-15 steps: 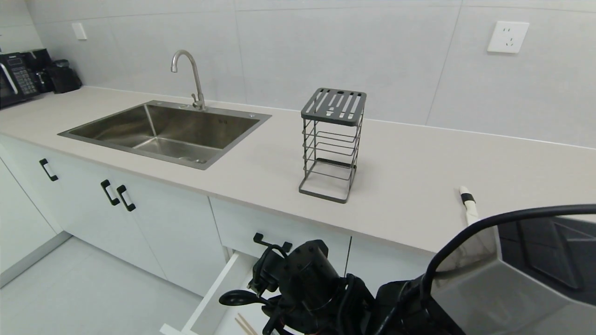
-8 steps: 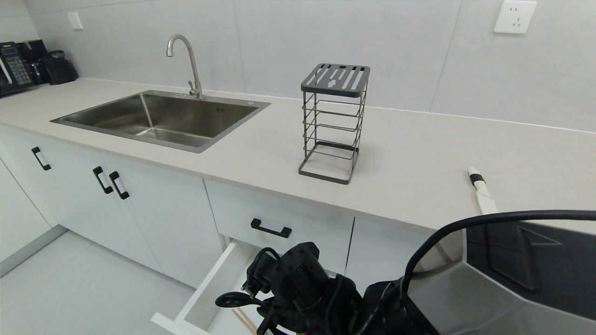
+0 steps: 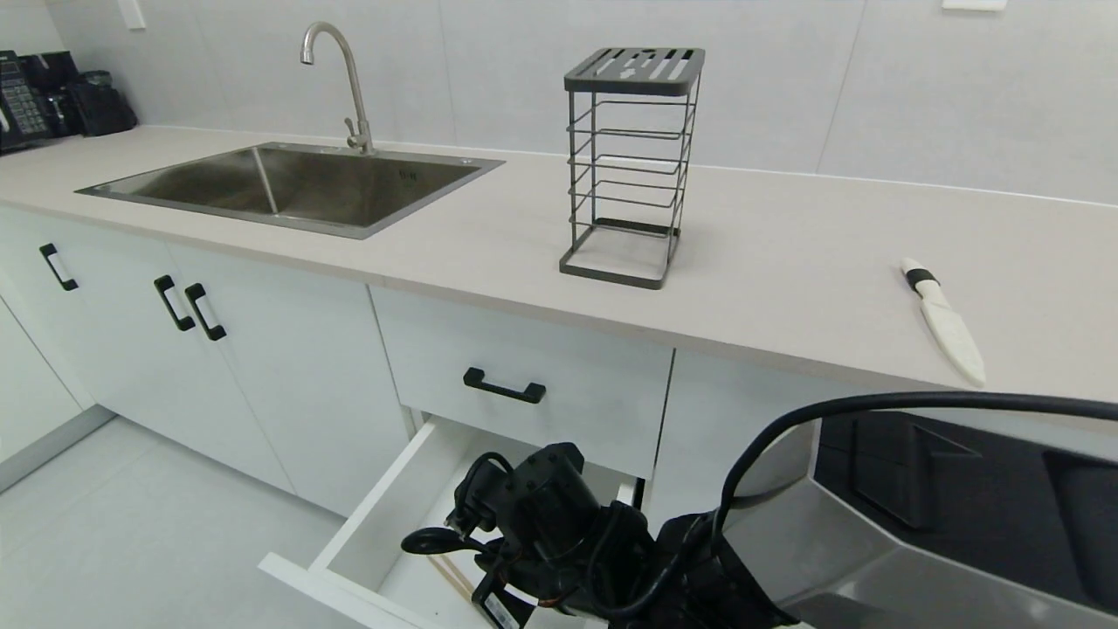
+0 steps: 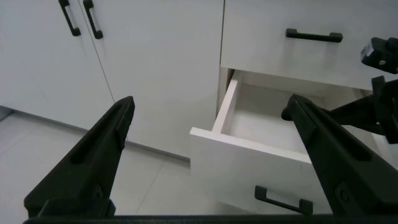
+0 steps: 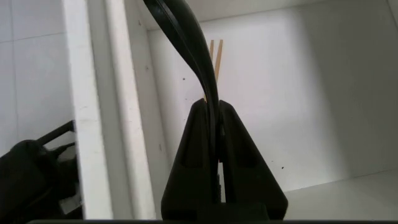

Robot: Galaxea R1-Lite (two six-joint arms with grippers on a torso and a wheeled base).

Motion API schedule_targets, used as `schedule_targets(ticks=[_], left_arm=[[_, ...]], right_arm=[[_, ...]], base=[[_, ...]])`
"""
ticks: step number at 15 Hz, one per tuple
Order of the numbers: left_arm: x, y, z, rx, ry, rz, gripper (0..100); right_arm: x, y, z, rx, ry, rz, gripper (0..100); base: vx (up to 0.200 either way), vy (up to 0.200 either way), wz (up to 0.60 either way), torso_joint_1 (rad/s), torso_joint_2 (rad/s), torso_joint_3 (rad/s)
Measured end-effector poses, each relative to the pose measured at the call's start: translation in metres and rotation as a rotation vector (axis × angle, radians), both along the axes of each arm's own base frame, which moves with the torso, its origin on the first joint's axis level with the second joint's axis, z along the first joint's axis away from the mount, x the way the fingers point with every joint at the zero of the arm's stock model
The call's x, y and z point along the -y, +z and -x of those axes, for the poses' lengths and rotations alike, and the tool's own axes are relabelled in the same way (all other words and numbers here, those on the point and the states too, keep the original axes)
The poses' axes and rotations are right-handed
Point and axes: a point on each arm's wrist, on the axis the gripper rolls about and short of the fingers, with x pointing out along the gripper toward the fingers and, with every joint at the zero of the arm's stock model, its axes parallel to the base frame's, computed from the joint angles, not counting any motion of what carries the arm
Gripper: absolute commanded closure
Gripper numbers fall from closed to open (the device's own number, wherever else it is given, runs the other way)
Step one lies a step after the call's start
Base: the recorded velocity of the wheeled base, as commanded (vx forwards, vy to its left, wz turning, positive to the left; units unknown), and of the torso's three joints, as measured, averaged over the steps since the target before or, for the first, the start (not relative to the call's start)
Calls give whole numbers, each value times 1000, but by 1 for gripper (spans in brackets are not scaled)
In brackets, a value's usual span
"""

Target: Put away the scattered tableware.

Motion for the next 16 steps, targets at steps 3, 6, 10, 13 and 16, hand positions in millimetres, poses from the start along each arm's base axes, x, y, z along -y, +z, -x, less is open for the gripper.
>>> schedule_targets(ticks=[3,6,10,13,16], left_arm=[[0,0,0,3,0,0,0],[0,0,0,1,0,0,0],[0,0,0,2,0,0,0],[0,0,0,3,0,0,0],[0,0,0,2,0,0,0]], right_arm=[[1,-2,-12,39,-43,17,100],[1,0,-25,103,-95,33,100],[1,-3,-32,107,-113,35,100],[2,-9,-35,111,-130,51,100],[4,-11,-38,114,-138,57,100]], base=[[0,0,0,-211,290,119],[0,0,0,-48,141,64],[0,0,0,-4,77,25],[0,0,0,-101,159,28],[0,0,0,-67,126,41]])
